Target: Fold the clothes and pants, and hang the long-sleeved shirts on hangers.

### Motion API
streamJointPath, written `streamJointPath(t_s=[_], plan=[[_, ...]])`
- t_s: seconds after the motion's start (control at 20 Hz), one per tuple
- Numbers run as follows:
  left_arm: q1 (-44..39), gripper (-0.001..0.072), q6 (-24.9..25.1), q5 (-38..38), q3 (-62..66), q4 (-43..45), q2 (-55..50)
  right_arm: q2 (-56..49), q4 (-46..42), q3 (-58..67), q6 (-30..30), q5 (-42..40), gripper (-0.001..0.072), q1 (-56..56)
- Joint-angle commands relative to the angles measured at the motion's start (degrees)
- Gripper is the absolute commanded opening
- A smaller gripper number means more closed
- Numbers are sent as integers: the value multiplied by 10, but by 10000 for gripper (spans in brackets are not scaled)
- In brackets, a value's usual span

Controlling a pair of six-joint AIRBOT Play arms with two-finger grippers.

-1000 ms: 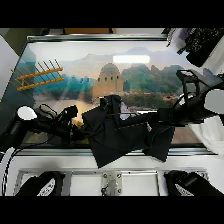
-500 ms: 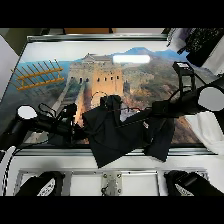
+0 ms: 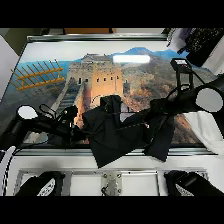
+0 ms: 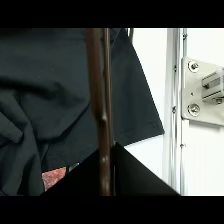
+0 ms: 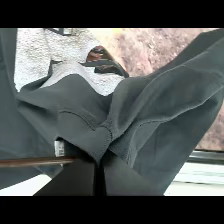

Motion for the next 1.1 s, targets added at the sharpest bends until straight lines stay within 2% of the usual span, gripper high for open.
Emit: streamJointPath(t_s=[0.0, 0.2, 0.6, 0.85, 1.05], plan=[[0, 12, 0, 3, 0, 3, 0, 0, 12, 1, -1, -3, 15, 24], [0, 12, -1, 12, 0, 3, 0, 0, 46, 1, 12, -3, 14, 50], [0, 12, -1, 19, 0, 3, 0, 0, 44, 1, 39, -15, 14, 95], [24, 12, -10, 19, 0, 4, 0, 24, -43, 1, 78, 68, 15, 93], [24, 12, -12, 21, 0, 4, 0, 29, -46, 1, 78, 78, 14, 93]])
